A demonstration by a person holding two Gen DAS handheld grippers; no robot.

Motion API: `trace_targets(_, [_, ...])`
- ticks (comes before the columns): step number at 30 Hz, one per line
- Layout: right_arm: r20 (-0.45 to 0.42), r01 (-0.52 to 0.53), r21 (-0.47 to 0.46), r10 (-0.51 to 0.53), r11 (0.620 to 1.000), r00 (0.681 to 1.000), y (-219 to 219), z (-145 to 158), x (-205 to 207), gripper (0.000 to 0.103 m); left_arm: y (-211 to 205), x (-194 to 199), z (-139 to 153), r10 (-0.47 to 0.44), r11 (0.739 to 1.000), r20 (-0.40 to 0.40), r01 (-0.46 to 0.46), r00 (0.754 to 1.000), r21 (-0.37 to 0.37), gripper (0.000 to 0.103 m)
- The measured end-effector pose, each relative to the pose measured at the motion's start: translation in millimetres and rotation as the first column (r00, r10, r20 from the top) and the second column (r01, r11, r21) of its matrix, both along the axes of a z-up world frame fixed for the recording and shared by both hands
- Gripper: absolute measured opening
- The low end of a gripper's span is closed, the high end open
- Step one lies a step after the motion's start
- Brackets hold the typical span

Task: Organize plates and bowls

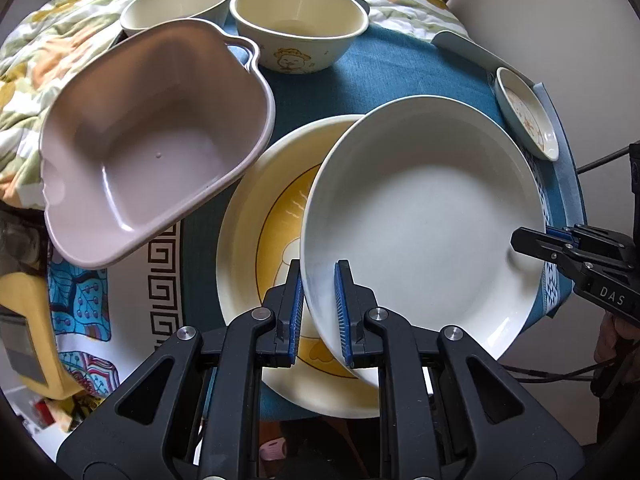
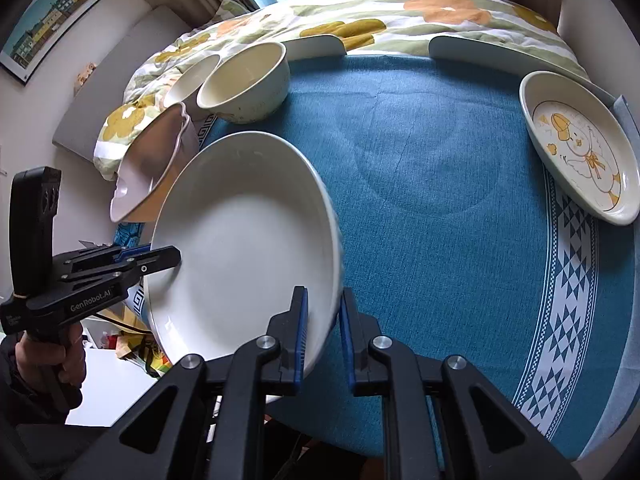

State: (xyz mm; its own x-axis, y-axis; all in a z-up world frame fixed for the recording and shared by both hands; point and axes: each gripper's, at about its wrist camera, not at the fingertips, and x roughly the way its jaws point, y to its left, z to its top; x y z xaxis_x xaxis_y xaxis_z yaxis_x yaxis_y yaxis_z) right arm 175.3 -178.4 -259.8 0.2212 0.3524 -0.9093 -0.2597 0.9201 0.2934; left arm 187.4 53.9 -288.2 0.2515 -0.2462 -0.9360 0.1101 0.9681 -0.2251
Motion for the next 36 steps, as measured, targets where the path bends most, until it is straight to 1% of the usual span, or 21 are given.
trace_targets(5, [0.001,-0.029,-0.031,0.029,0.999,1.0,6,-5,-1,0.014,-3,2,-2,-0.007,0.998,0.005,0.007,1.0,0.062,0.013])
trace_targets(13, [0.029,-0.076,-0.111,0.08,0.991,0.996,21,-7,-6,0.014,-13,1,-9,-0.018,0.987,-0.003,0.018,1.0,0.16,0.013])
trace_targets(18, [0.049,-0.1,-0.162,0.109,0.982,0.993,27,-7,-6,0.014,-20,-2,-8,-0.031,0.976,0.025,0.025,0.999,0.216,0.013])
trace_targets(21, [0.055,-0.108,-0.182,0.119,0.977,0.991,31,-7,-6,0.014,-26,-4,-7,-0.049,0.965,0.045,0.036,0.998,0.259,0.013])
trace_targets(25, [0.066,-0.12,-0.211,0.136,0.97,0.989,34,-7,-6,0.014,-37,-5,-7,-0.079,0.94,0.066,0.053,0.995,0.337,0.013])
trace_targets(36, [0.066,-0.136,-0.243,0.156,0.96,0.985,43,-9,-2,0.014,-41,-10,-2,-0.091,0.916,0.081,0.052,0.992,0.398,0.013])
